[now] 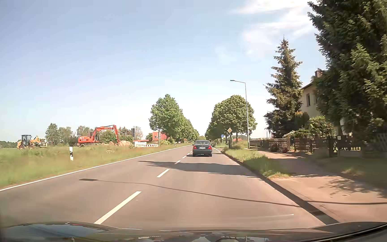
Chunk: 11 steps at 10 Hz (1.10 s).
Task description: Follow the waypoints while adhering to traffic rules and regulations
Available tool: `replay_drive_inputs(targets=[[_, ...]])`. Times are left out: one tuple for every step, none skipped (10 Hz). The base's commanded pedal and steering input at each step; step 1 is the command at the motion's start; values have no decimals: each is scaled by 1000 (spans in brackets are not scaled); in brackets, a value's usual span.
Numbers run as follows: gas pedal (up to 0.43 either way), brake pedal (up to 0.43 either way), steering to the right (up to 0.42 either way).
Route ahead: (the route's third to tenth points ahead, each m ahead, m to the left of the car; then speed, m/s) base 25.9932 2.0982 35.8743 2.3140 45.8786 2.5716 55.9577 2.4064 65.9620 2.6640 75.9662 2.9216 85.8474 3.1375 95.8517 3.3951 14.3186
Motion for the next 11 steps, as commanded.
replay_drive_inputs(targets=[[287,0,0],[287,0,0],[287,0,0],[287,0,0],[287,0,0],[287,0,-1],[287,0,-1],[280,0,-1],[280,0,-2],[280,0,-2],[280,0,-2]])
